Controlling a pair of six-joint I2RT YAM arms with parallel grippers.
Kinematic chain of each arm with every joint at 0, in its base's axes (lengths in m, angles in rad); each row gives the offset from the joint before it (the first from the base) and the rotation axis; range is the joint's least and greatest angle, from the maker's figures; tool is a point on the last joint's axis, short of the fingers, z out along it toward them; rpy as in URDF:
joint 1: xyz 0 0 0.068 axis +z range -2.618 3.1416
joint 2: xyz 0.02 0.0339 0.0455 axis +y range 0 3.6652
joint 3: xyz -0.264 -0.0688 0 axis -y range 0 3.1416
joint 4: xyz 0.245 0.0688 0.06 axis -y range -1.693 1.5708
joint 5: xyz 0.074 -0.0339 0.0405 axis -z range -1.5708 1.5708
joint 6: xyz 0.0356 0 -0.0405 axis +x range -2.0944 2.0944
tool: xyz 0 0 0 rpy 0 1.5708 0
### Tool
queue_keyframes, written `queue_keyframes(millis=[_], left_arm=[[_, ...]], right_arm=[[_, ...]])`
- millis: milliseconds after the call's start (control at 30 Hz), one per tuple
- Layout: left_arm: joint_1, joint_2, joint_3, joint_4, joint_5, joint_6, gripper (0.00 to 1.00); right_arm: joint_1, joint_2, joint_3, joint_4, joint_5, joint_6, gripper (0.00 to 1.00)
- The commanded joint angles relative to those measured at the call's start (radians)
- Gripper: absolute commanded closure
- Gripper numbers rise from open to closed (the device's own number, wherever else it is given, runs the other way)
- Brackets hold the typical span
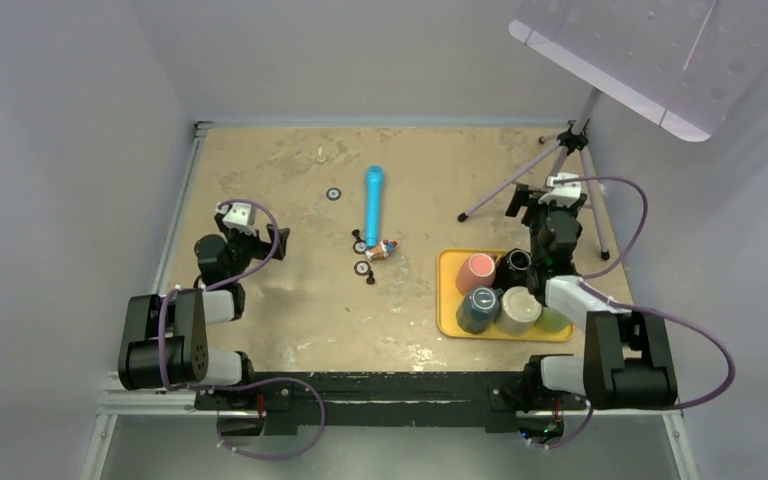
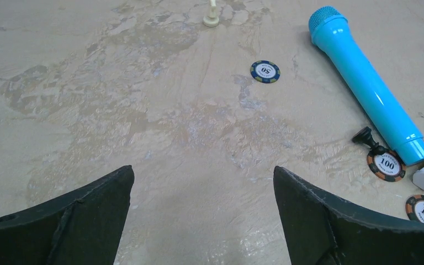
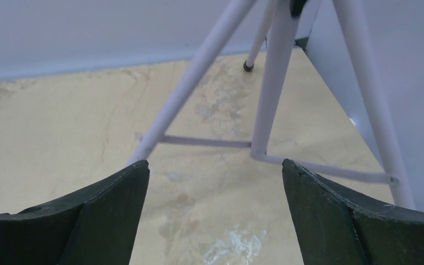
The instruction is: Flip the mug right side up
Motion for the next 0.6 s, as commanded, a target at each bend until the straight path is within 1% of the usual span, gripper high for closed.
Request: queue_keyframes(millis=[0, 33, 167, 233, 267, 333, 400, 467, 533, 567], left_arm=[[-0.002, -0.014, 0.029, 0.050, 0.033, 0.021, 0.00], [-0.003, -0.014, 0.029, 0.049, 0.033, 0.021, 0.00], [-0.002, -0.015, 0.029, 0.049, 0.033, 0.020, 0.00], [-0.003, -0.017, 0.023, 0.060, 0.037, 0.019, 0.00], [0.000, -0.023, 0.016, 0.077, 0.034, 0.010, 0.00], [0.001, -0.071, 0.009, 0.041, 0.011, 0.002, 0.00], [0.007, -0.156, 0.053, -0.115, 0.014, -0.007, 0.00], [0.007, -0.247, 0.163, -0.403, 0.044, -0.009, 0.00], [0.007, -0.276, 0.287, -0.654, 0.118, 0.025, 0.00], [0.007, -0.278, 0.327, -0.722, 0.137, 0.034, 0.00]], right_arm=[[0.001, -0.112, 0.173, -0.360, -0.039, 0.097, 0.08], [0.002, -0.130, 0.206, -0.426, -0.063, 0.117, 0.10], [0.035, -0.151, 0.401, -0.806, -0.123, 0.196, 0.15], [0.108, -0.140, 0.469, -0.955, -0.074, 0.208, 0.14], [0.156, -0.128, 0.503, -1.028, -0.020, 0.208, 0.14], [0.245, -0.094, 0.570, -1.188, 0.065, 0.227, 0.14], [0.278, -0.056, 0.624, -1.327, 0.073, 0.301, 0.17], [0.280, -0.040, 0.643, -1.420, 0.054, 0.346, 0.21], [0.282, -0.052, 0.631, -1.459, 0.042, 0.376, 0.25], [0.282, -0.060, 0.615, -1.460, 0.029, 0.391, 0.26]])
